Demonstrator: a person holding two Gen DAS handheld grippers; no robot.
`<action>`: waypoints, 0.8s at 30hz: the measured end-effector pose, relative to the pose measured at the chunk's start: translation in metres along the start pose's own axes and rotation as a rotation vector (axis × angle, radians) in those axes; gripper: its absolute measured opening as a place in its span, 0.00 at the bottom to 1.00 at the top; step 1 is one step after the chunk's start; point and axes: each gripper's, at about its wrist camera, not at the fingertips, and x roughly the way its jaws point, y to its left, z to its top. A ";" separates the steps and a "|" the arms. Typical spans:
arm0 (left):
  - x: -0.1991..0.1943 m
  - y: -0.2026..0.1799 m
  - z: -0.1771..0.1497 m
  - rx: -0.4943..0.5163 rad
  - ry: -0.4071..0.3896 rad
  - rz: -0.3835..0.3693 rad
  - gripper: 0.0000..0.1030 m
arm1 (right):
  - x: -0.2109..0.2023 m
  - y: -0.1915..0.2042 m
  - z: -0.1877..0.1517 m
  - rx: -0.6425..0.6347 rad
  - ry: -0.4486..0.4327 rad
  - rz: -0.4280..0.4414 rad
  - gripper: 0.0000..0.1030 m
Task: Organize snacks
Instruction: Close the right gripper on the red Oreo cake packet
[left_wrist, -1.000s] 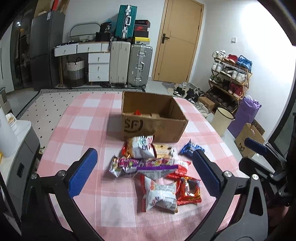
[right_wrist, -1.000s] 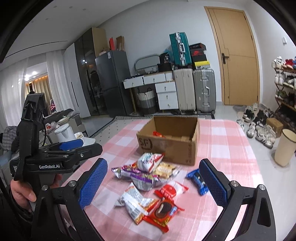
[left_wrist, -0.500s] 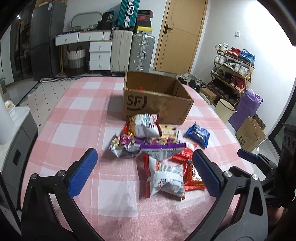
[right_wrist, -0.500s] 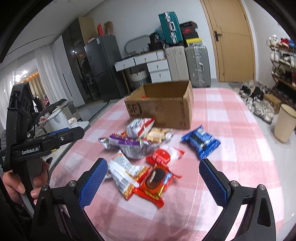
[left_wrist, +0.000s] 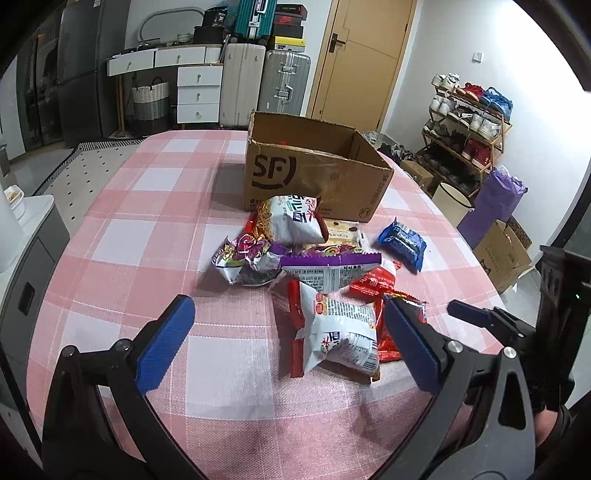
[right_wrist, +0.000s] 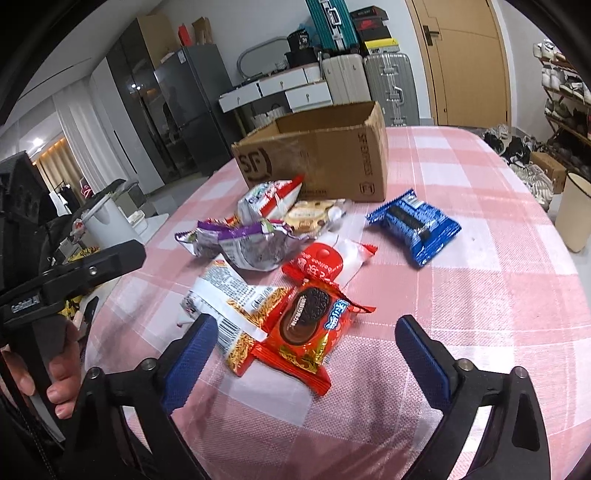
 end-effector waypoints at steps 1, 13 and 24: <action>0.001 0.000 -0.001 0.001 0.001 -0.003 0.99 | 0.004 -0.002 0.000 0.008 0.010 0.005 0.85; 0.005 0.003 -0.008 -0.006 0.016 -0.006 0.99 | 0.030 -0.003 0.000 0.017 0.066 0.011 0.71; 0.010 0.003 -0.013 -0.010 0.037 -0.004 0.99 | 0.041 -0.002 -0.003 0.012 0.103 0.018 0.42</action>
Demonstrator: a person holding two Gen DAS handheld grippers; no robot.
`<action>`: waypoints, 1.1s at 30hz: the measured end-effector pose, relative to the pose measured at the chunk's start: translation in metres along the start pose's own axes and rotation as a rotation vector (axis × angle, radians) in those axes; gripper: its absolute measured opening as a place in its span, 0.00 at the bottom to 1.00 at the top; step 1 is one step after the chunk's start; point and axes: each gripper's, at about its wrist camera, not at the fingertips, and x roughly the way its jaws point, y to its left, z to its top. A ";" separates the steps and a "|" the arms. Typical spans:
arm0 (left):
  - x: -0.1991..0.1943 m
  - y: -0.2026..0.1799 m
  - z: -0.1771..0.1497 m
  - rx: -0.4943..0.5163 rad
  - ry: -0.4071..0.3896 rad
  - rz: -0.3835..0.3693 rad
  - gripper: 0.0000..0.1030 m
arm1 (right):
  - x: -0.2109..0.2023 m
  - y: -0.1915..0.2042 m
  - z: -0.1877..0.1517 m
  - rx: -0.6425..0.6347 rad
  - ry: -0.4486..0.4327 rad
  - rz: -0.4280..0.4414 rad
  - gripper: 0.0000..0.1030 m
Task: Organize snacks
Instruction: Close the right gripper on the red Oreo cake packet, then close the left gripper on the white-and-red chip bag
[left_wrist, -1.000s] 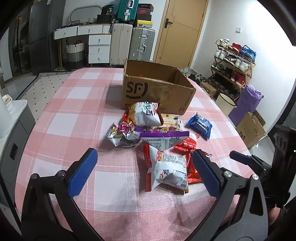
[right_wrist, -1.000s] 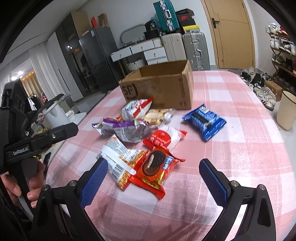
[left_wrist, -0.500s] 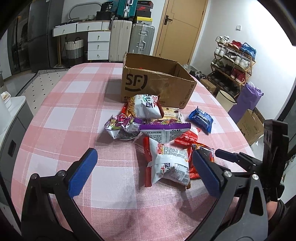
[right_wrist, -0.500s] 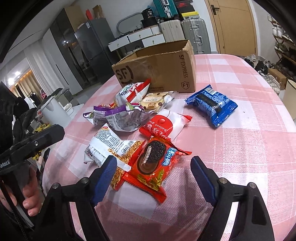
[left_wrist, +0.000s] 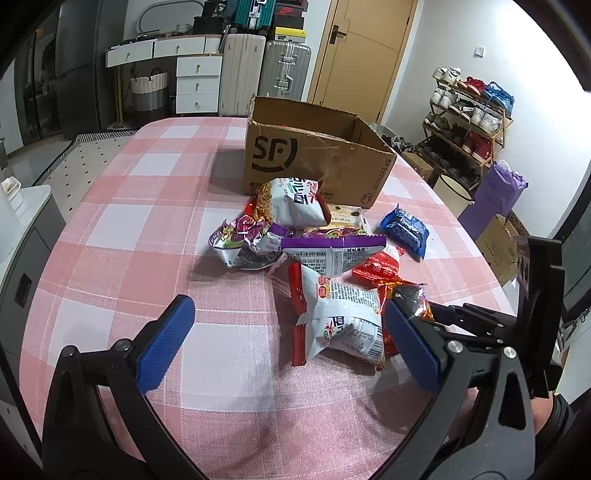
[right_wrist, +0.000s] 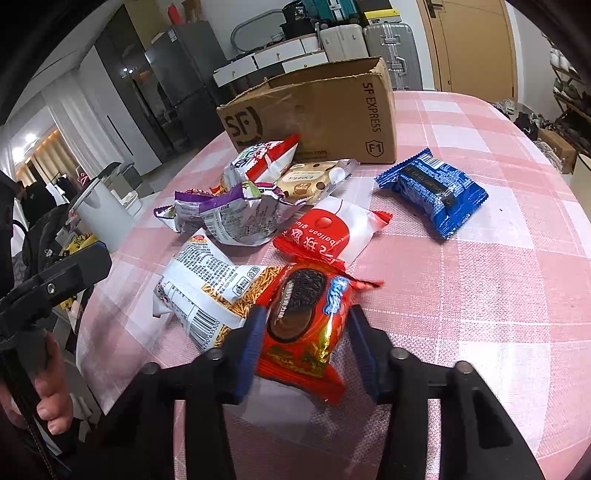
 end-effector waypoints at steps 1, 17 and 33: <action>0.000 0.001 -0.002 0.000 0.002 0.000 0.99 | 0.000 0.000 0.000 0.000 -0.002 0.002 0.41; 0.009 -0.001 -0.003 0.001 0.030 0.002 0.99 | -0.027 -0.011 0.001 0.034 -0.077 0.058 0.39; 0.034 -0.010 -0.009 0.008 0.114 -0.028 0.99 | -0.048 -0.018 0.001 0.049 -0.122 0.093 0.39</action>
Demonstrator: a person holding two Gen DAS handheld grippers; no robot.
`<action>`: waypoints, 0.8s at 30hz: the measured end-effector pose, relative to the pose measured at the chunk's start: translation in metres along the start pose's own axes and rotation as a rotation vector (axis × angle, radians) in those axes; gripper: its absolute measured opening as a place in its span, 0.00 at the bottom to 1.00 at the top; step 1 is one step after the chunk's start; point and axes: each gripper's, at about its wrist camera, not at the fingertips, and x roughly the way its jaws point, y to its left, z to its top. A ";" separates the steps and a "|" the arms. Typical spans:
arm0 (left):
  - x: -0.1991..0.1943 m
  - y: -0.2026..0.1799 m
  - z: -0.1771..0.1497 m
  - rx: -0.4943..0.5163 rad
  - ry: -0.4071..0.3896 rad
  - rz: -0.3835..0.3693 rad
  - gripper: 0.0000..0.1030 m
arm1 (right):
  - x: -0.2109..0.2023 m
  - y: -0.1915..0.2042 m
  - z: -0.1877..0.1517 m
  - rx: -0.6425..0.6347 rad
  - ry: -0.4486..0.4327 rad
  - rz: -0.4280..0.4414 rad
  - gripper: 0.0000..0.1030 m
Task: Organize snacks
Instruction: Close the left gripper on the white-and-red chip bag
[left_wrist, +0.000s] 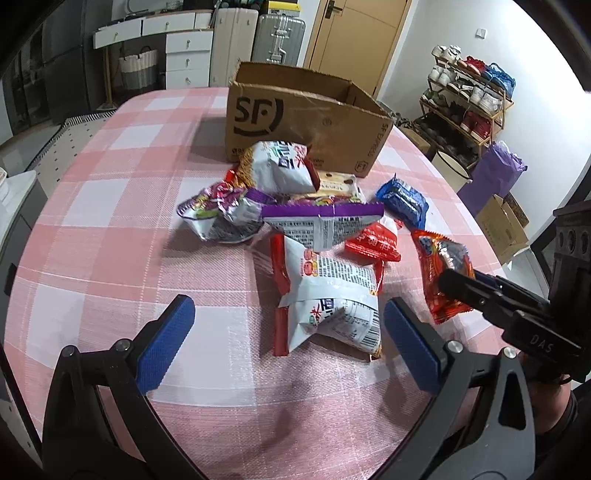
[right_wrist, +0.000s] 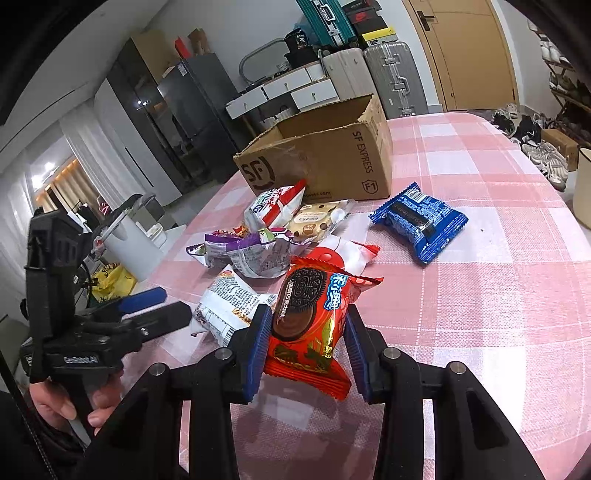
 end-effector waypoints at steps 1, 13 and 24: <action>0.002 -0.001 -0.001 -0.001 0.006 -0.002 0.99 | -0.001 -0.001 0.000 0.002 -0.002 0.002 0.39; 0.026 0.001 0.000 -0.024 0.057 -0.032 0.99 | -0.007 -0.007 -0.001 0.013 -0.021 0.003 0.39; 0.040 -0.002 0.005 -0.028 0.072 -0.103 0.93 | -0.007 -0.009 -0.003 0.020 -0.019 -0.001 0.39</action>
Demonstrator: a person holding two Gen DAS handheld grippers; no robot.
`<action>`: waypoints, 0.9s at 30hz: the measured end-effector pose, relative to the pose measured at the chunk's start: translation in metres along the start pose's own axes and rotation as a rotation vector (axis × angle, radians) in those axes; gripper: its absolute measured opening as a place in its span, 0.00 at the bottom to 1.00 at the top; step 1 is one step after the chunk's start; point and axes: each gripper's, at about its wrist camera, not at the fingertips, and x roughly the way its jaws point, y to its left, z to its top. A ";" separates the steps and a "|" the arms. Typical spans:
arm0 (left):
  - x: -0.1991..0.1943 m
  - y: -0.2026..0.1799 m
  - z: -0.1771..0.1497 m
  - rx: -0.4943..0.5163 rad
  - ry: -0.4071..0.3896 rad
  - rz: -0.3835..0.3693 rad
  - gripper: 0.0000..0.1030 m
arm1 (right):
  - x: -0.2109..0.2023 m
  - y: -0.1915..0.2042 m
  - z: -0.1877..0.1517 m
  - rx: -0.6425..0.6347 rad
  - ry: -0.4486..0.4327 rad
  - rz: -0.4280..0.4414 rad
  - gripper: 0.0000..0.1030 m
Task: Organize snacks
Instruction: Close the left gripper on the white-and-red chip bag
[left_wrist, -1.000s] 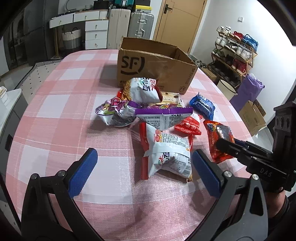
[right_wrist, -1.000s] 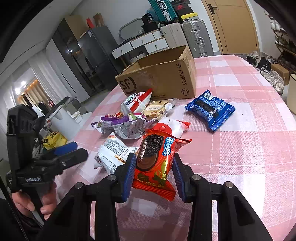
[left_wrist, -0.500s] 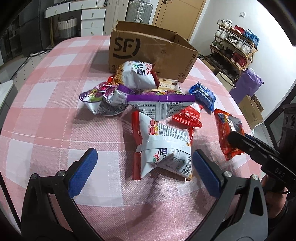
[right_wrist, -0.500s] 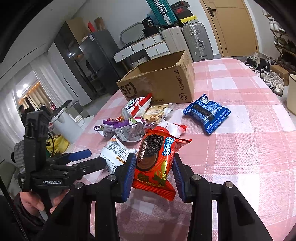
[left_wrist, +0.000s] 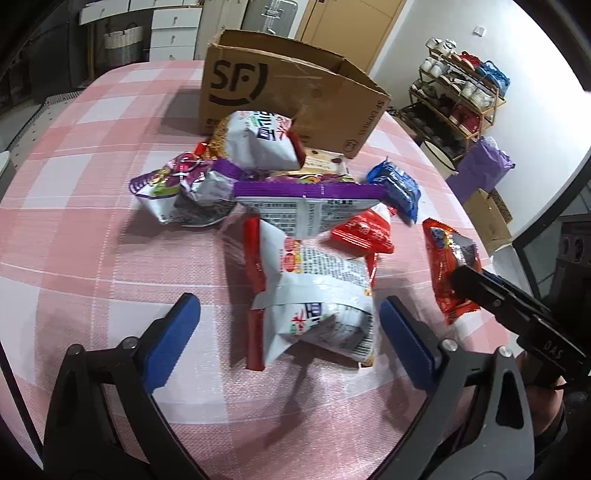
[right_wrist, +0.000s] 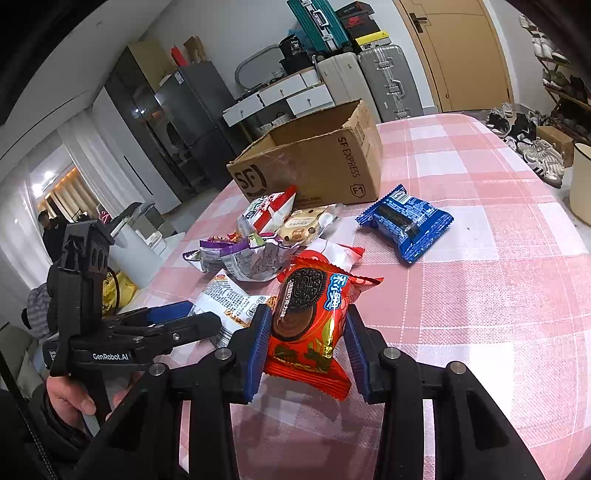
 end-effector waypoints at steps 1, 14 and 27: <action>0.001 -0.001 0.000 0.000 0.002 -0.006 0.91 | 0.000 0.000 0.000 0.001 0.001 -0.001 0.39; 0.005 -0.012 -0.004 0.037 0.020 -0.094 0.48 | -0.001 0.001 -0.001 -0.008 -0.001 -0.008 0.39; -0.002 -0.013 -0.008 0.054 0.005 -0.123 0.30 | -0.001 0.002 -0.001 -0.006 -0.001 -0.012 0.39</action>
